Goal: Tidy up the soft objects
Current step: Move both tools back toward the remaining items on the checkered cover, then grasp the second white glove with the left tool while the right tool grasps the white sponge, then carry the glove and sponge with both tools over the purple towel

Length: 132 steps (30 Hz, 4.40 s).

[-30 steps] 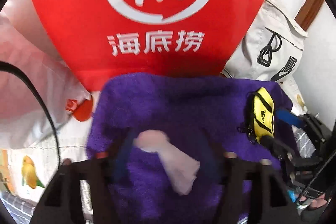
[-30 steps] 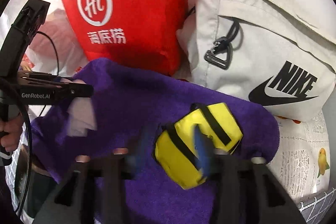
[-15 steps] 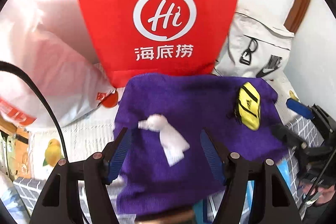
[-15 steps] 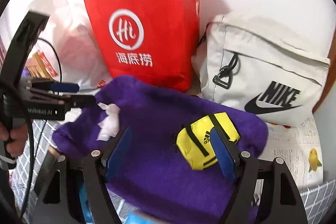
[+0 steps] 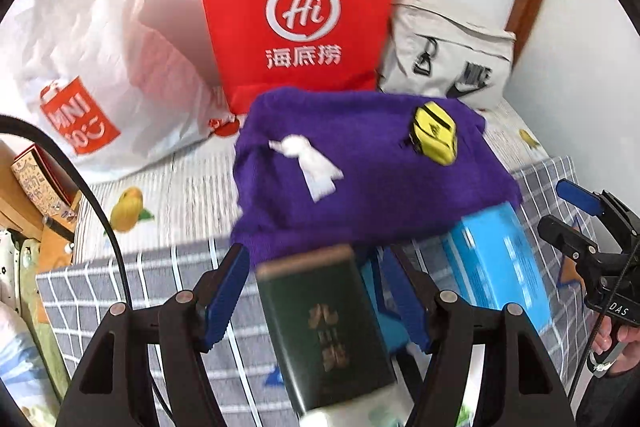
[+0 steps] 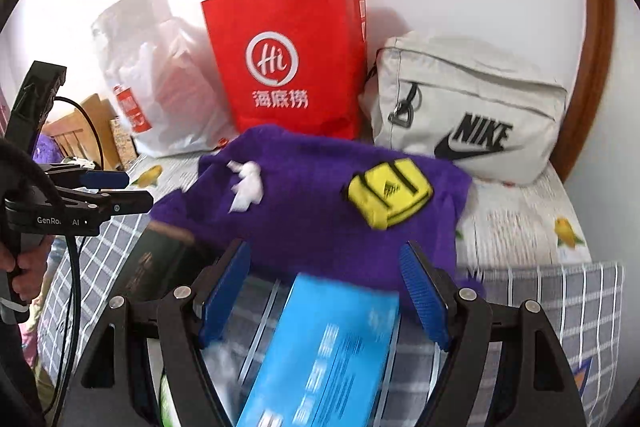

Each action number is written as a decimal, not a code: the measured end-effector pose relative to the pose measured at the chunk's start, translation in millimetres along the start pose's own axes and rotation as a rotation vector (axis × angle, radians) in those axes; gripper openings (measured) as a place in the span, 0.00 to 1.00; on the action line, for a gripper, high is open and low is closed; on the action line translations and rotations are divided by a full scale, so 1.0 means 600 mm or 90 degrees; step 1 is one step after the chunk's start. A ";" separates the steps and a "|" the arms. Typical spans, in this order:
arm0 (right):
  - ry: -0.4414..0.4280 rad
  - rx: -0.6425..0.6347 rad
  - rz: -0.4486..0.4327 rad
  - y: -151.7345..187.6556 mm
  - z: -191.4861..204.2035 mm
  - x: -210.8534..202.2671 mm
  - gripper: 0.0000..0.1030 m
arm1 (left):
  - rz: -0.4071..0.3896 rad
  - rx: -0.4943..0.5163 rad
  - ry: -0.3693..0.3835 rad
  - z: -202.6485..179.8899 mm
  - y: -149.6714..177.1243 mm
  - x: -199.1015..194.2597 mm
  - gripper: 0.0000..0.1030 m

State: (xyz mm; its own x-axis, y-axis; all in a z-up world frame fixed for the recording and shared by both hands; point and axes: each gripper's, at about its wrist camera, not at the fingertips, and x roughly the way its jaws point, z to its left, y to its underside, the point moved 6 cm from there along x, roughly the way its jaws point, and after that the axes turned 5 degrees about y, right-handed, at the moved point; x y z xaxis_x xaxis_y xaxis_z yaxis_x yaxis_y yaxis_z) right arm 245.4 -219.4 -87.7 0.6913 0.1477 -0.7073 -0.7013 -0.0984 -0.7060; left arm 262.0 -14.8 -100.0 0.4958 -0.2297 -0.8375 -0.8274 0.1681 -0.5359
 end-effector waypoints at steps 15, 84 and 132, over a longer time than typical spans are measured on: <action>-0.068 0.001 0.071 0.196 0.084 -0.079 0.74 | 0.001 -0.036 0.013 -0.006 0.145 -0.050 0.67; -0.059 0.041 0.005 0.159 0.029 -0.142 0.49 | -0.053 -0.052 0.052 -0.002 0.168 -0.103 0.13; 0.005 0.064 0.002 0.055 -0.067 -0.078 0.49 | -0.068 -0.021 0.101 -0.010 -0.018 -0.051 0.13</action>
State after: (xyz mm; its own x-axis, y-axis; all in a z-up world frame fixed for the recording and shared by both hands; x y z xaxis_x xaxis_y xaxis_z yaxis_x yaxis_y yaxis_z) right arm 196.8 -269.2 -79.7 0.6902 0.1392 -0.7101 -0.7172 0.0005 -0.6969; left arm 254.3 -15.0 -67.6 0.5350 -0.3931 -0.7478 -0.7822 0.1041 -0.6143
